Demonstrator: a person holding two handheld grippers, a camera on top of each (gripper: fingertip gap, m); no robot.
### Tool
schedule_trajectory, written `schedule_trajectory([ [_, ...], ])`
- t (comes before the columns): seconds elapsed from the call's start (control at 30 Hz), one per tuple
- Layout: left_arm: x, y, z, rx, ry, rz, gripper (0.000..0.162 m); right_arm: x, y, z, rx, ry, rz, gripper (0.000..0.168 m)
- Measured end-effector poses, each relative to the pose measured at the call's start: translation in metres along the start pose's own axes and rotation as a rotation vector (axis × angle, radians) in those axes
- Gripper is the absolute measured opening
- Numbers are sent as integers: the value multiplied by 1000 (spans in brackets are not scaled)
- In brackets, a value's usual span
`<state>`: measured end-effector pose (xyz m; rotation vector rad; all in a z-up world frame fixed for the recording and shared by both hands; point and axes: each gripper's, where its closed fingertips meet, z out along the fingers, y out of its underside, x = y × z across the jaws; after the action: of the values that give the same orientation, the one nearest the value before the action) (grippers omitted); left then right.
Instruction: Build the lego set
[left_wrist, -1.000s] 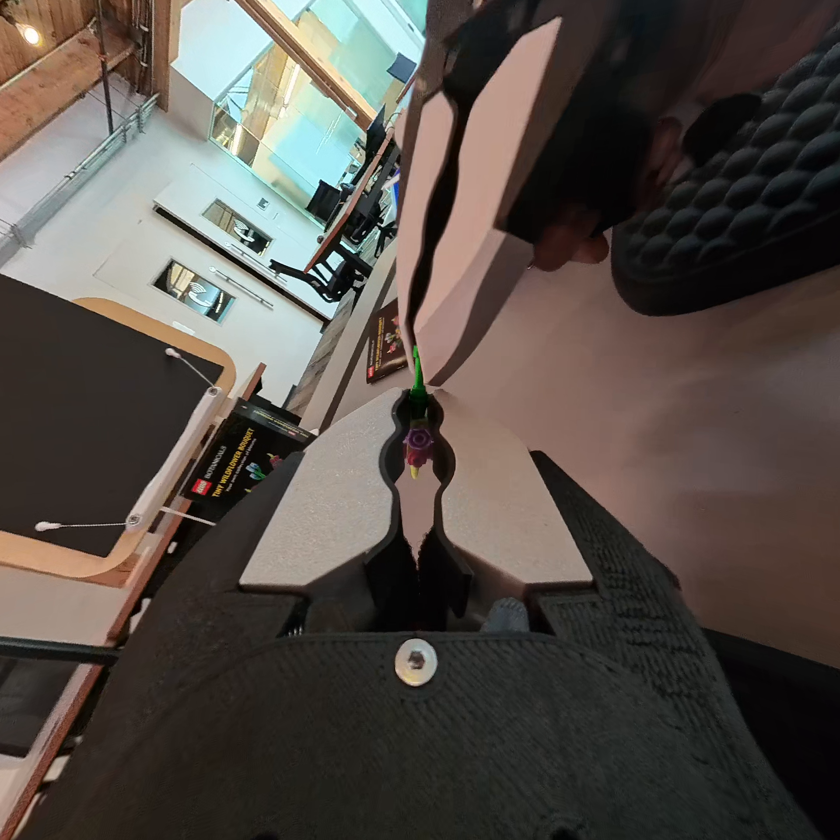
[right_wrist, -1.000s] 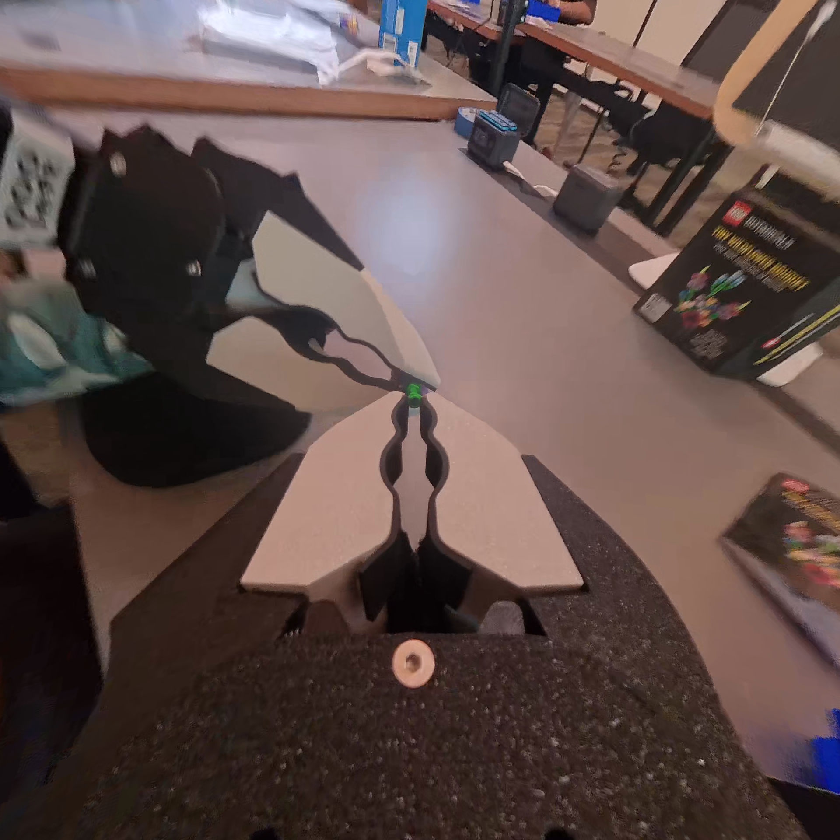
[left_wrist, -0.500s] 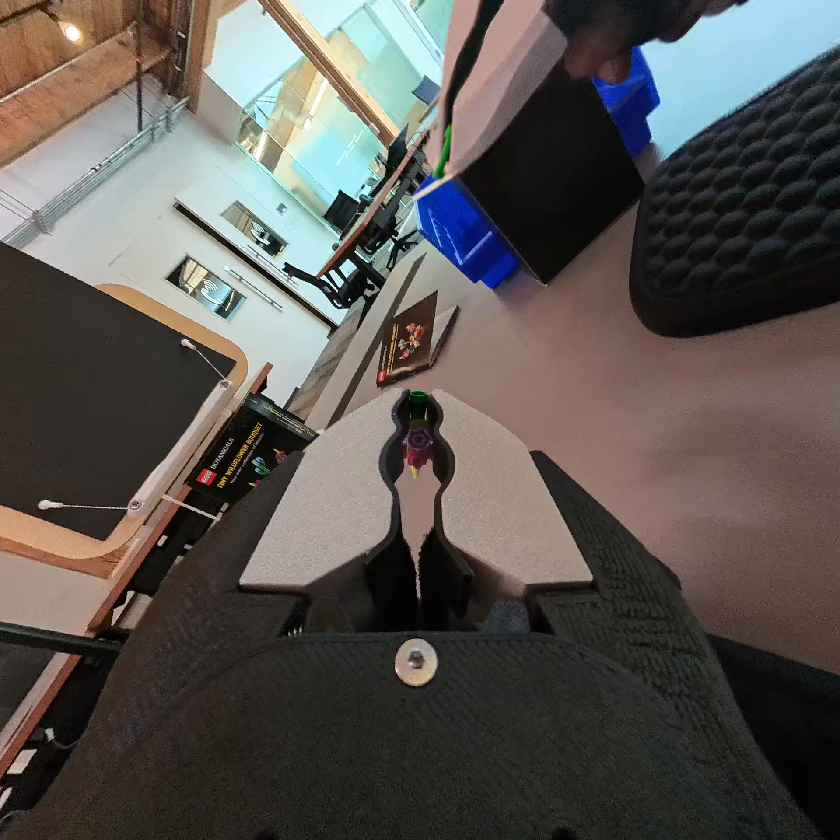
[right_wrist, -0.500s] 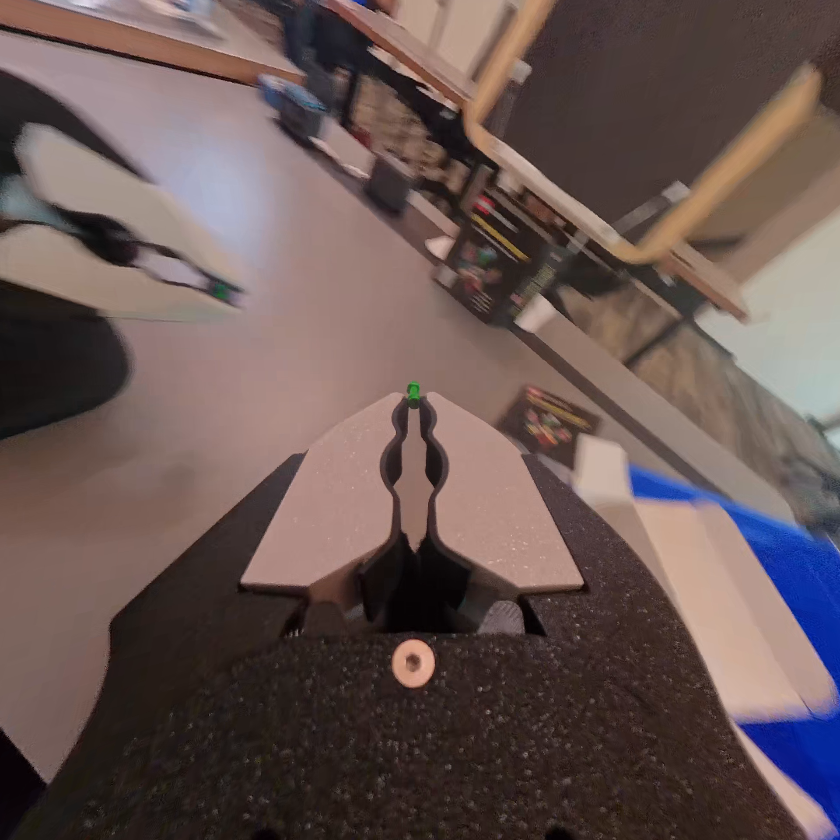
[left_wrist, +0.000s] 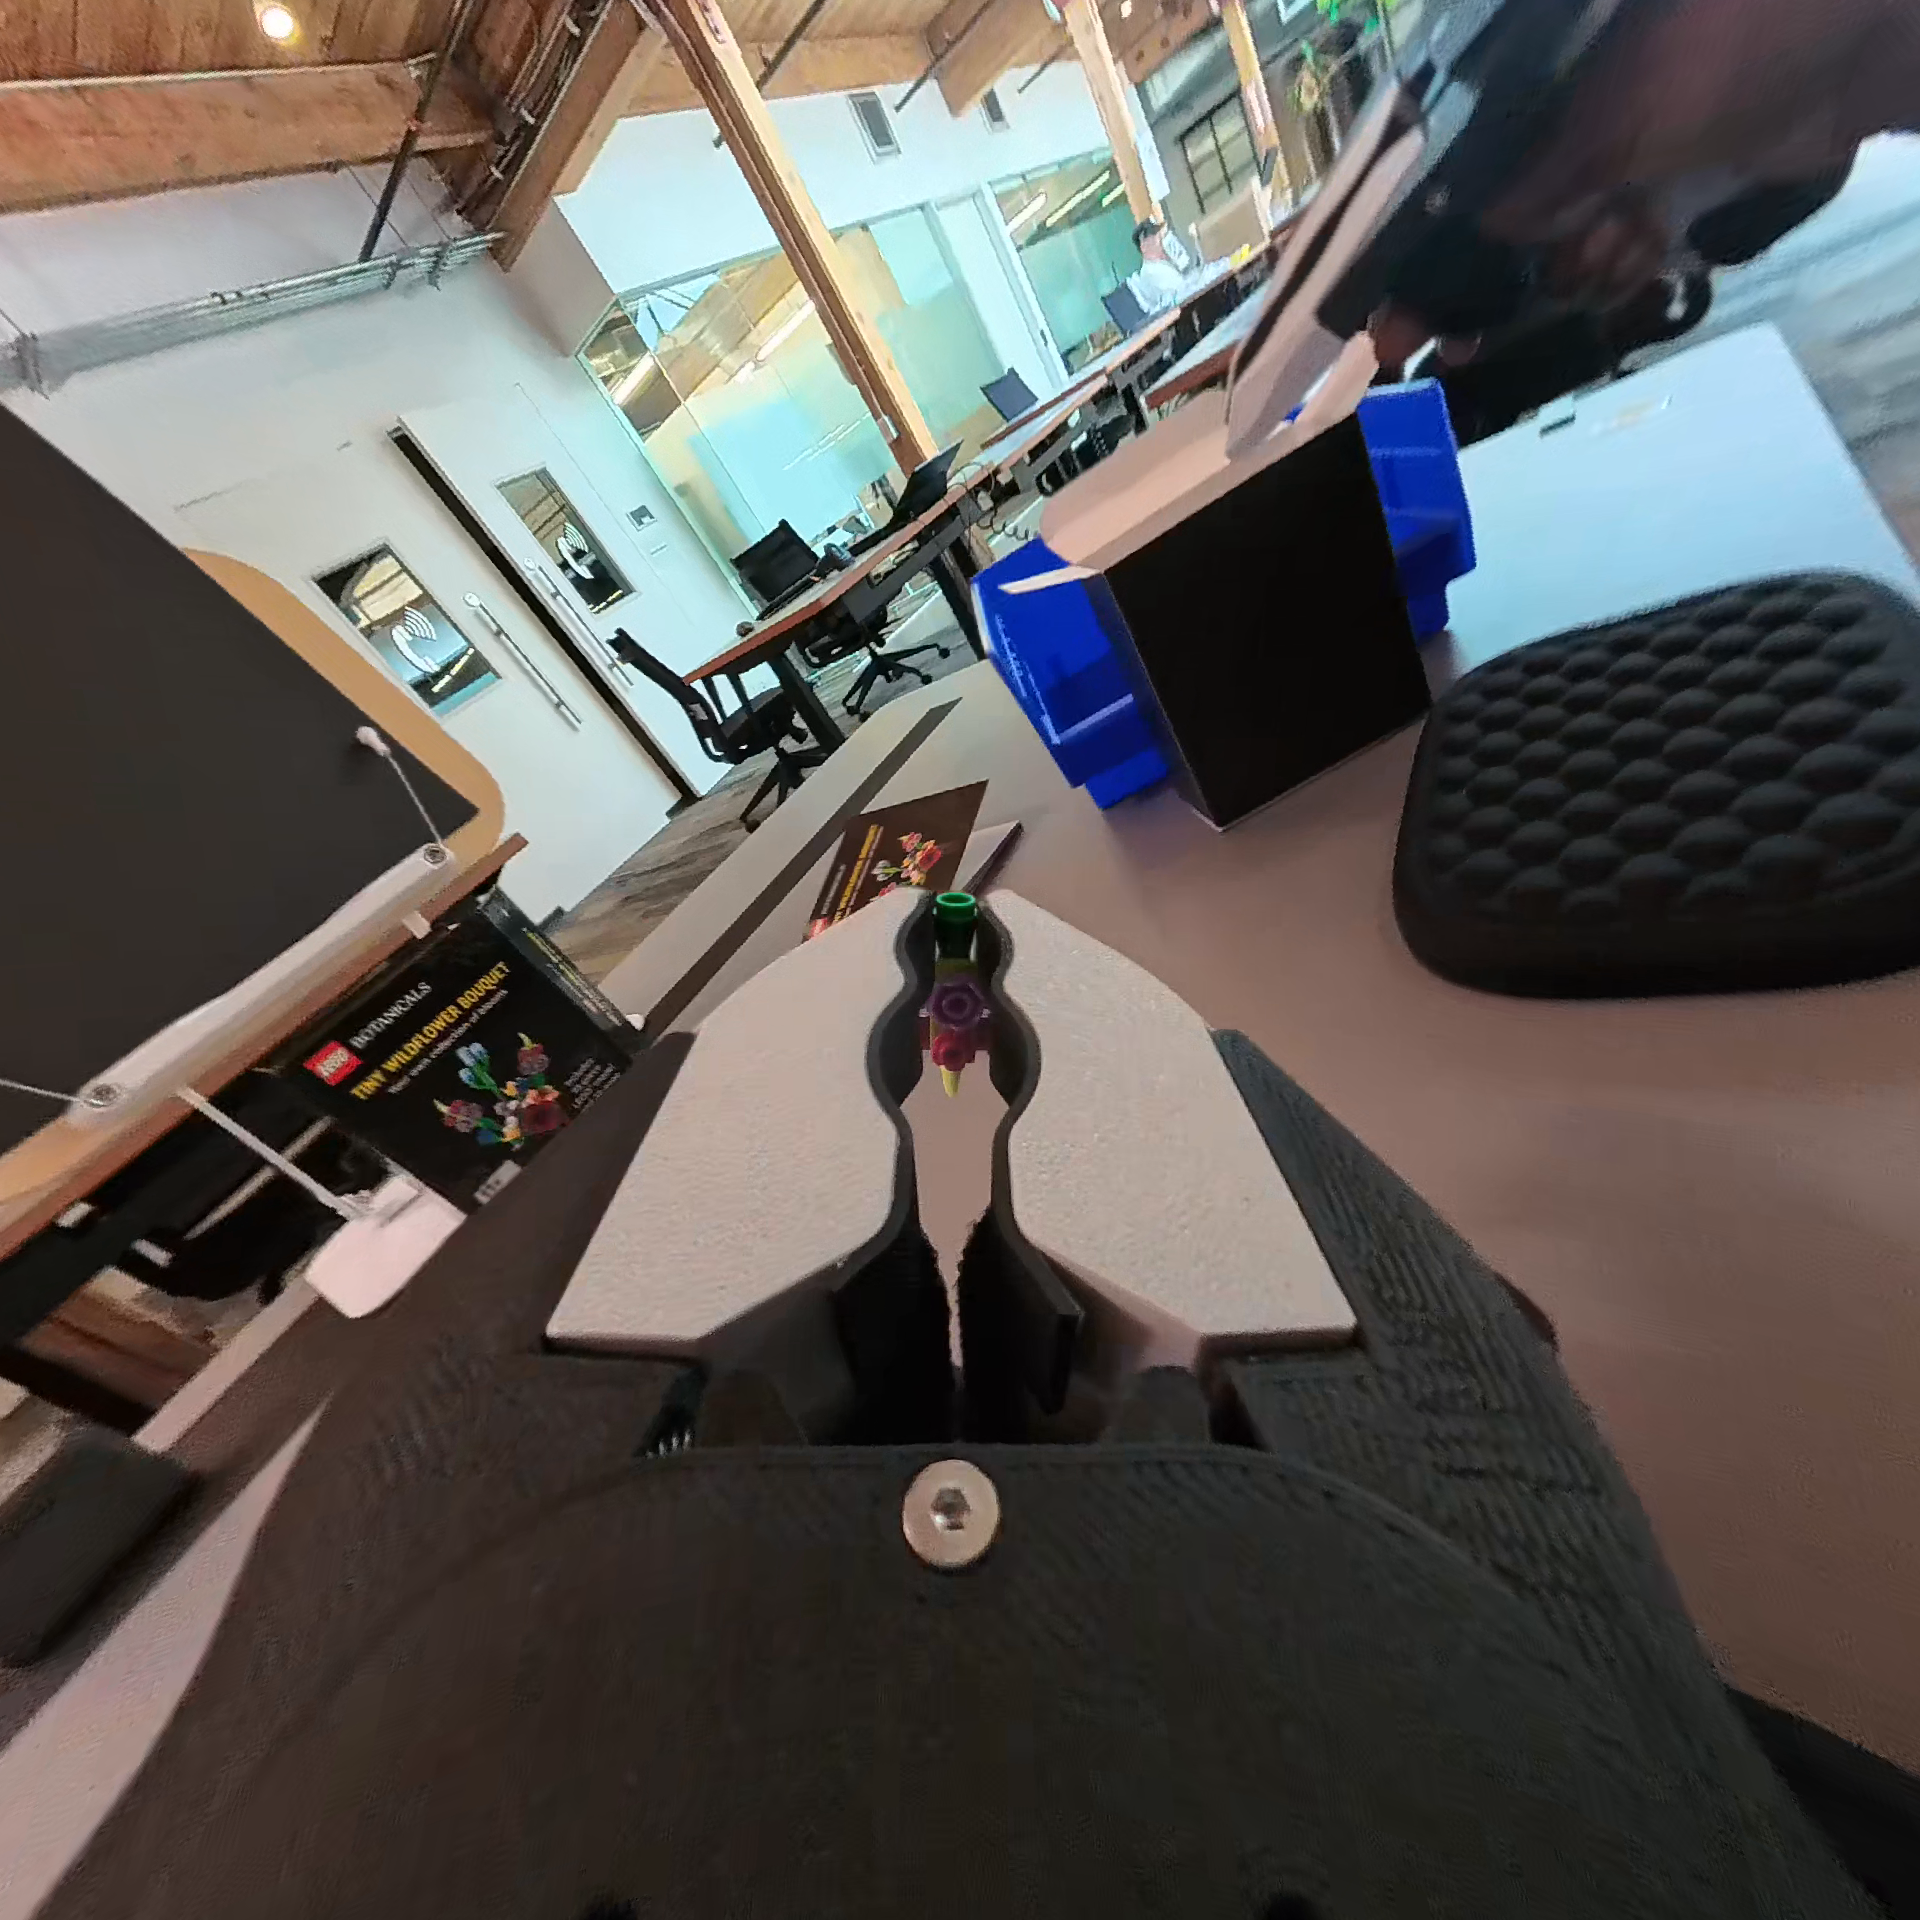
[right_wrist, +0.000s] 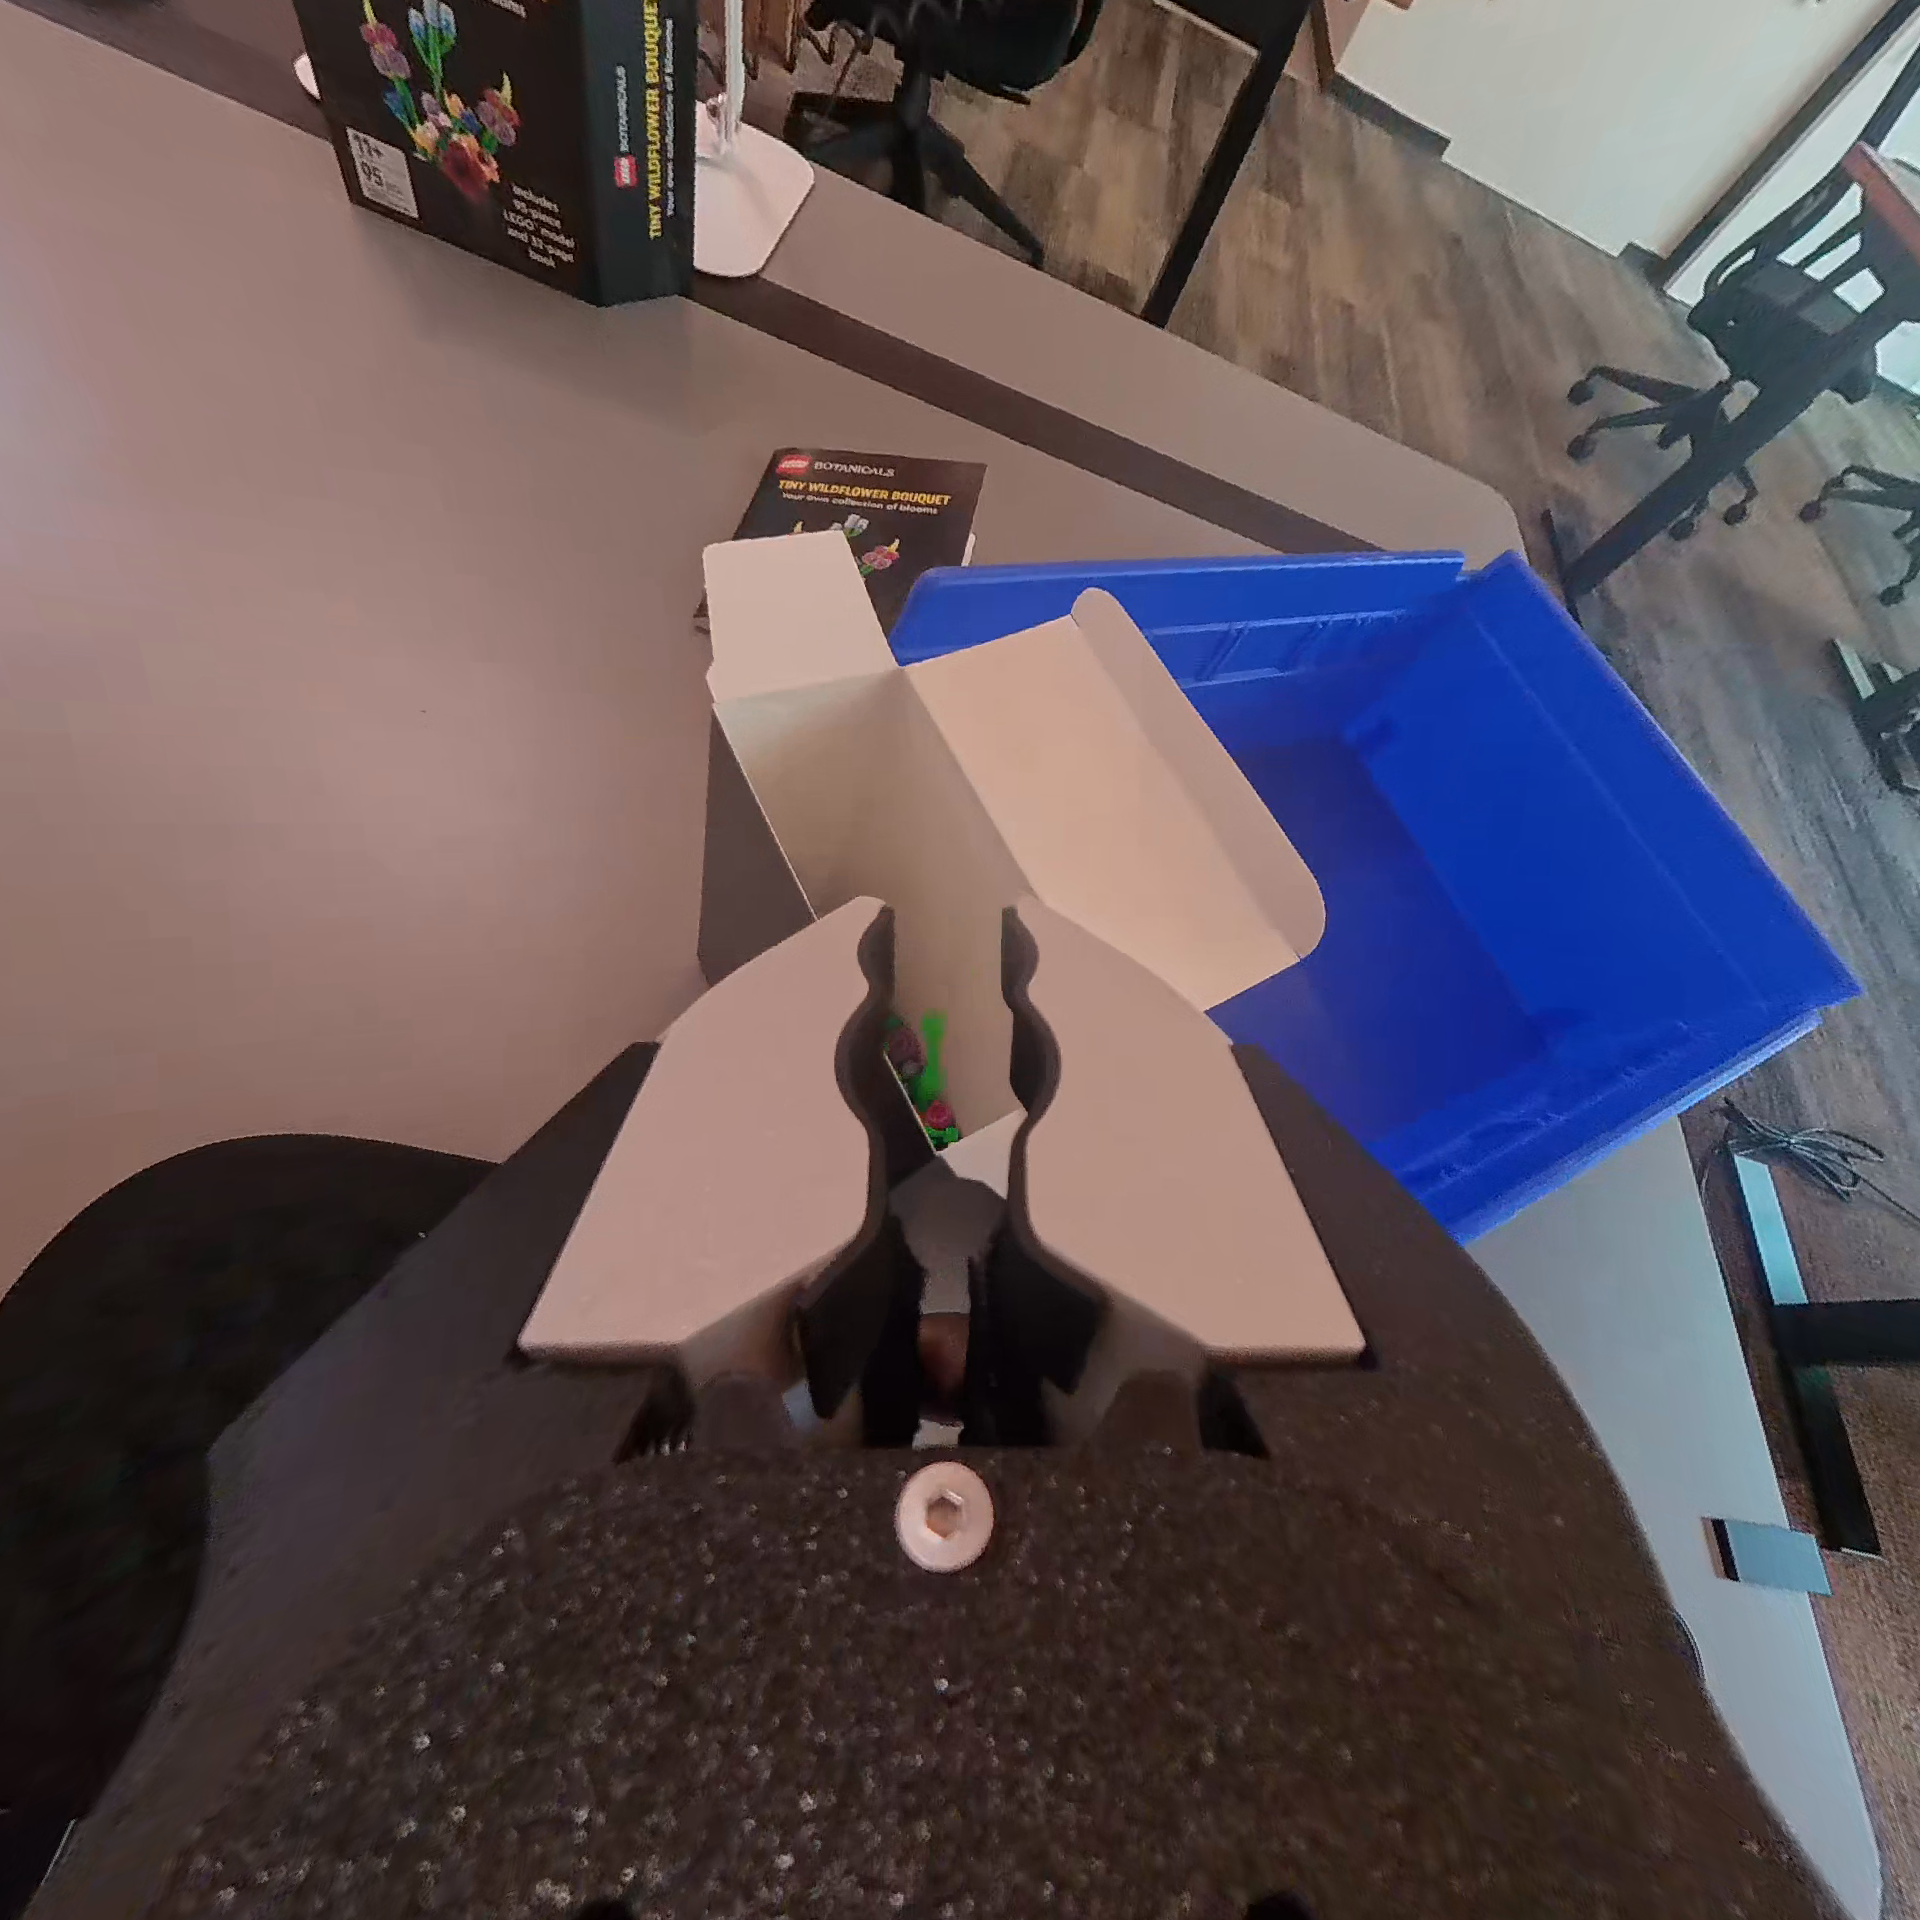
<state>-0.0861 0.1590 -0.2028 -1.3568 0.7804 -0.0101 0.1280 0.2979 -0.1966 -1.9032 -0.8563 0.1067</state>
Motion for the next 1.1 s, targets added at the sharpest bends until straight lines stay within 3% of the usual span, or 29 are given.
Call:
schedule_trajectory([
  [0.17, -6, -1, -2, 25, -4, -90, 7, -3, -5, -4, 23, 7, -32, 24],
  [0.27, -13, -5, -5, 75, -11, -205, 7, -16, -22, -9, 122, -28, -47, 27],
  [0.5, -29, -38, -14, 467, 127, -901, 6, -171, -81, -53, 671, -749, -37, 24],
  [0.7, -34, -55, -19, 691, 262, -1280, 6, -239, -91, -57, 858, -793, -137, 24],
  [0.87, -36, -60, -22, 808, 316, -1425, 6, -253, -104, -54, 884, -778, -26, 22],
  [1.1, -35, -58, -21, 822, 311, -1421, 7, -252, -104, -55, 842, -912, 109, 5],
])
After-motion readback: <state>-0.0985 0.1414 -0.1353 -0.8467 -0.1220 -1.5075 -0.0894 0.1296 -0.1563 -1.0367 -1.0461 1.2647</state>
